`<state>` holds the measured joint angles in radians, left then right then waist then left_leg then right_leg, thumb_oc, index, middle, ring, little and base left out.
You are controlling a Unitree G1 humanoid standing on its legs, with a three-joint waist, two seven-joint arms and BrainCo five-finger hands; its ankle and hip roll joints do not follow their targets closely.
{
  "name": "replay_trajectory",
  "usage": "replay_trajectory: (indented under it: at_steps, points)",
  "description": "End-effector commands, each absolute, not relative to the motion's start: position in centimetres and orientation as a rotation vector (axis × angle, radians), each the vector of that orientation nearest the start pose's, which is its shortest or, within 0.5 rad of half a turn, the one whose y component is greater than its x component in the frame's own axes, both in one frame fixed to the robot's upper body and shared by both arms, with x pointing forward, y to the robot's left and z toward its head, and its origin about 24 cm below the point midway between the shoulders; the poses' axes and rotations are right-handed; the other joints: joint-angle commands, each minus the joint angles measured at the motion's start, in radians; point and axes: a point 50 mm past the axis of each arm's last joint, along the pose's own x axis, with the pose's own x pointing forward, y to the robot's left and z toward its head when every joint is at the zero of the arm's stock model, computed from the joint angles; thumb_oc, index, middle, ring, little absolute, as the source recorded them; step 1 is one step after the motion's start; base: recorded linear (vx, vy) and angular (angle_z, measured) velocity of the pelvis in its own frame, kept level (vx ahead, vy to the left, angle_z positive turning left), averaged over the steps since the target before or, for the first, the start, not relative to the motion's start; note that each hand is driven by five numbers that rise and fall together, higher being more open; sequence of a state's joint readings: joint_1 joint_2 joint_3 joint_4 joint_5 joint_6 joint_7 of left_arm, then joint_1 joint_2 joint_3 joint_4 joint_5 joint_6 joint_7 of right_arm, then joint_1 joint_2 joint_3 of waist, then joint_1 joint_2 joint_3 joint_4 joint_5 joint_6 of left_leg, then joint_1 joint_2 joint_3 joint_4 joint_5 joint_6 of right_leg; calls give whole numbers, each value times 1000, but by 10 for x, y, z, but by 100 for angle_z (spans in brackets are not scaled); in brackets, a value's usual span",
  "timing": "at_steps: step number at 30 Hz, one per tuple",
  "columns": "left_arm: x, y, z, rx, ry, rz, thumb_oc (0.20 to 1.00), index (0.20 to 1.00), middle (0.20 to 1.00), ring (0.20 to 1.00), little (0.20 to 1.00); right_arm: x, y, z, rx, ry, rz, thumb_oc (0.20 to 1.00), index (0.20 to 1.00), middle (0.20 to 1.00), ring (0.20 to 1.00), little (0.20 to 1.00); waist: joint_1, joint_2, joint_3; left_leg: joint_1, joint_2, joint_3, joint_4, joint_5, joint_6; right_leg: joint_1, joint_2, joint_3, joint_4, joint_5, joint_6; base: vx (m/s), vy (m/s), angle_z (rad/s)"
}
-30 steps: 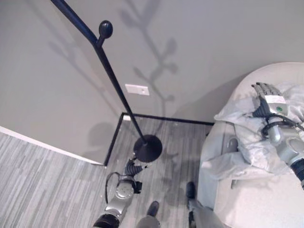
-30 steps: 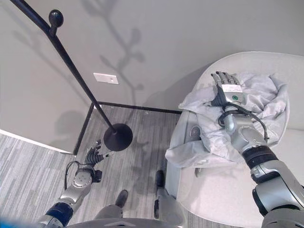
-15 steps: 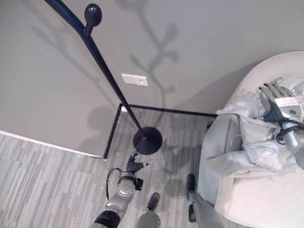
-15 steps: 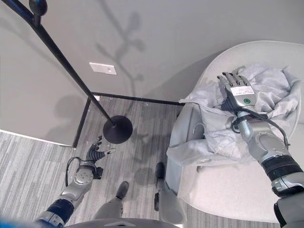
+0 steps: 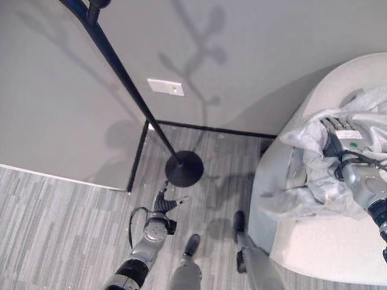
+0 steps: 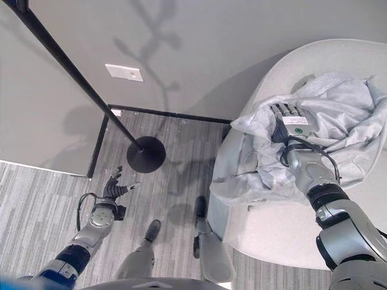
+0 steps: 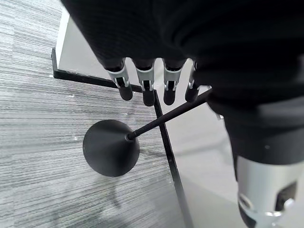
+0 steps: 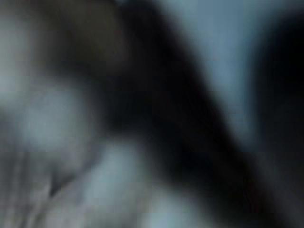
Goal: Hang the clothes on the sofa on the clothes rack.
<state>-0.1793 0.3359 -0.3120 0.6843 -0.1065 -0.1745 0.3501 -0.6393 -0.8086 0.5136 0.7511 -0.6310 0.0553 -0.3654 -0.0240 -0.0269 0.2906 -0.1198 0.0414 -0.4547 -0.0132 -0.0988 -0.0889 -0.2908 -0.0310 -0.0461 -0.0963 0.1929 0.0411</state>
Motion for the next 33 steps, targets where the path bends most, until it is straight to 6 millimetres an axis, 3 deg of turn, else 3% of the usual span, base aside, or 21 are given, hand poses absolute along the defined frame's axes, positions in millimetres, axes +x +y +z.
replay_trajectory:
  at_steps: [1, 2, 3, 8, 13, 14, 17, 19, 20, 21, 22, 24, 25, 30, 33]
  points:
    - [269, 201, -28, 407, 206, 158, 1000, 1000, 1000, 1000, 1000, 315, -300, 31, -1746, 275, 23, 928, 928, 928, 928, 928, 37, 28, 11, -29, 25, 33, -74, 87, 0, -73, -76, 52, 196, -147, 76, 0, 0, 0]
    - [269, 199, -28, 402, 206, 154, 1000, 1000, 1000, 1000, 1000, 313, -299, 24, -1737, 315, 34, 567, 567, 567, 567, 567, 42, 31, 11, -29, 24, 30, -74, 88, 1, -72, -75, 51, 198, -148, 76, 2, -27, 3]
    - [269, 197, -28, 379, 211, 149, 1000, 1000, 1000, 1000, 1000, 307, -295, 2, -1744, 418, 83, 200, 200, 200, 200, 200, 49, 37, 12, -29, 24, 24, -74, 89, -1, -73, -76, 47, 201, -150, 75, 0, 0, 0]
    - [269, 193, -27, 364, 206, 136, 1000, 1000, 1000, 1000, 1000, 307, -291, -5, -1730, 459, 66, 200, 200, 200, 200, 200, 56, 45, 13, -29, 23, 22, -74, 92, -1, -70, -77, 45, 205, -154, 75, -1, 12, 5]
    - [272, 194, -26, 349, 217, 157, 1000, 1000, 1000, 1000, 1000, 316, -297, 17, -1652, 392, -86, 200, 200, 200, 200, 200, 52, 46, 8, -18, 23, 24, -74, 84, 1, -63, -78, 47, 216, -162, 78, -17, 36, 5]
    - [270, 198, -27, 337, 226, 178, 1000, 1000, 1000, 1000, 1000, 324, -301, 44, -1621, 284, -192, 200, 200, 200, 200, 200, 45, 42, 2, -8, 25, 27, -74, 76, 2, -58, -78, 49, 221, -166, 81, -6, 34, 8]
    - [264, 202, -30, 311, 243, 201, 1000, 1000, 1000, 1000, 1000, 325, -318, 88, -1594, 138, -369, 200, 200, 200, 200, 200, 37, 34, -11, 13, 31, 32, -74, 59, 6, -45, -79, 52, 225, -170, 84, 4, 11, 2]
    - [261, 203, -32, 312, 248, 200, 1000, 1000, 1000, 1000, 1000, 322, -324, 99, -1600, 101, -415, 200, 200, 200, 200, 200, 35, 31, -18, 21, 34, 34, -74, 53, 7, -38, -80, 53, 223, -171, 85, 10, 32, -1]
    - [257, 206, -35, 322, 260, 199, 1000, 1000, 1000, 1000, 1000, 315, -335, 125, -1599, 20, -520, 200, 200, 200, 200, 200, 28, 24, -30, 37, 36, 40, -74, 42, 10, -22, -80, 58, 219, -172, 86, 11, 22, -4]
    - [257, 205, -35, 323, 260, 197, 1000, 1000, 1000, 1000, 1000, 314, -335, 125, -1599, 22, -521, 200, 200, 200, 200, 200, 30, 24, -29, 39, 36, 40, -74, 42, 10, -21, -79, 58, 219, -172, 86, 40, 45, -5]
    - [252, 209, -38, 330, 278, 198, 1000, 1000, 1000, 1000, 1000, 310, -338, 152, -1594, -82, -608, 200, 200, 200, 200, 200, 18, 20, -40, 60, 43, 46, -74, 23, 14, -7, -73, 66, 219, -179, 85, 17, 40, -7]
    - [248, 211, -40, 338, 289, 194, 1000, 1000, 1000, 1000, 1000, 300, -345, 174, -1580, -152, -698, 200, 200, 200, 200, 200, 13, 11, -53, 70, 40, 49, -74, 20, 18, 2, -75, 75, 211, -171, 87, 10, 53, -8]
    - [246, 213, -42, 357, 298, 183, 1000, 1000, 1000, 1000, 1000, 293, -346, 194, -1540, -236, -782, 200, 200, 200, 200, 200, 9, 3, -65, 87, 39, 51, -74, 9, 24, 13, -72, 86, 208, -171, 87, 13, 38, -13]
    - [246, 210, -42, 376, 302, 151, 1000, 1000, 1000, 1000, 1000, 290, -345, 217, -1463, -325, -858, 200, 200, 200, 200, 200, 12, -8, -79, 114, 38, 59, -74, -5, 32, 25, -65, 107, 211, -170, 90, -2, 35, -21]
    - [248, 205, -41, 367, 298, 122, 1000, 1000, 1000, 1000, 1000, 290, -333, 247, -1391, -468, -900, 200, 200, 200, 200, 200, 9, -23, -102, 146, 36, 75, -74, -21, 41, 40, -57, 132, 212, -169, 91, 13, 36, -23]
